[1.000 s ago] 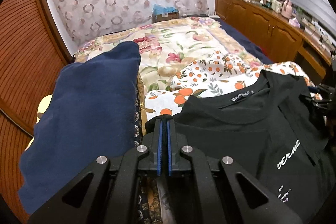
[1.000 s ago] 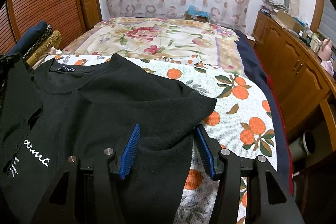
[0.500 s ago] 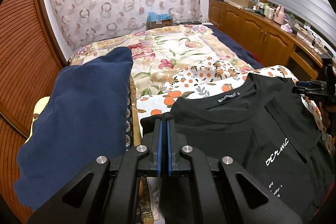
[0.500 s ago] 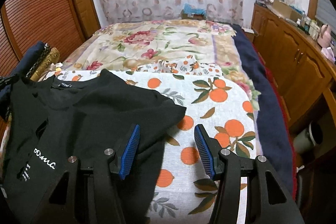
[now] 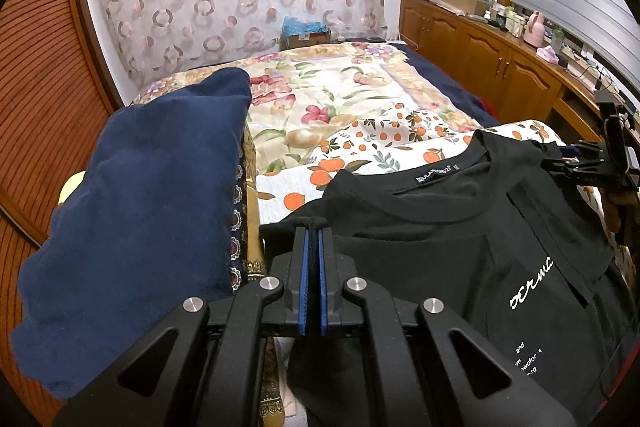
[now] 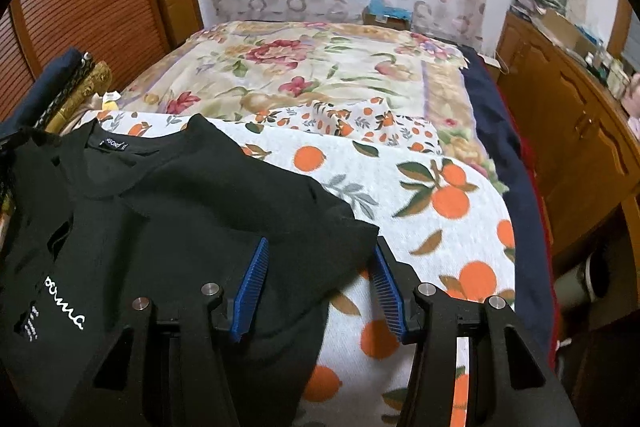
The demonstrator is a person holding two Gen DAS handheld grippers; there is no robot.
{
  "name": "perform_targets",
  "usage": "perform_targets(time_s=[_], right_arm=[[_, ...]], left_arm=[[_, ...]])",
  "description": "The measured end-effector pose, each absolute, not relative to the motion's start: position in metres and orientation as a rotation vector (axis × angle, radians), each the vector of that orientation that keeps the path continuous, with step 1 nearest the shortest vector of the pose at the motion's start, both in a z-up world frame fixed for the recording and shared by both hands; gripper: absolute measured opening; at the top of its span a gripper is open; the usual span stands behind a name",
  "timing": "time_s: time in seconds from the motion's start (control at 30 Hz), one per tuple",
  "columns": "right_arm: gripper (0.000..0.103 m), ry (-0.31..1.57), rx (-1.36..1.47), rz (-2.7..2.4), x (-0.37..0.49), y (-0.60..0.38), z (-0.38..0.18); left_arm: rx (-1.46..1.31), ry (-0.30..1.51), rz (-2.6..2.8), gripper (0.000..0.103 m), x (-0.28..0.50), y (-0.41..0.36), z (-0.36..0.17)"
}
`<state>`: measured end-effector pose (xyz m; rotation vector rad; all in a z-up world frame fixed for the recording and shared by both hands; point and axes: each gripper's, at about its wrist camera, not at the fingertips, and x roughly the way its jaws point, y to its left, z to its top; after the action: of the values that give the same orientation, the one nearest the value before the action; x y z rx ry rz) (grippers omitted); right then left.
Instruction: Fold small clothes
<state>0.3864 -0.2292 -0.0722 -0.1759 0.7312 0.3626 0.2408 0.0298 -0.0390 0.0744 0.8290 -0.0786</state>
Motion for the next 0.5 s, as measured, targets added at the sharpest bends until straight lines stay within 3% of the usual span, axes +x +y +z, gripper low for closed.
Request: perform_targets(time_s=[0.3,0.4,0.43,0.5], right_arm=[[0.052,0.660,-0.184,0.375,0.3908,-0.2250,-0.0788],[0.031,0.651,-0.193,0.396,0.3896,-0.2233,-0.0785],[0.018,0.651,-0.194,0.409,0.3892,-0.2220,-0.0785],[0.011,0.648,-0.202,0.417,0.3864,-0.2209,-0.0775]], left_arm=[[0.071,0.831,-0.083,0.005,0.2405,0.0300,-0.0431],[0.068,0.823,-0.102,0.005,0.2369,0.0273,-0.0432],[0.070,0.818,-0.106,0.005,0.2357,0.0258,-0.0418],[0.069,0.806,-0.118,0.005,0.2314,0.0222,-0.0374]])
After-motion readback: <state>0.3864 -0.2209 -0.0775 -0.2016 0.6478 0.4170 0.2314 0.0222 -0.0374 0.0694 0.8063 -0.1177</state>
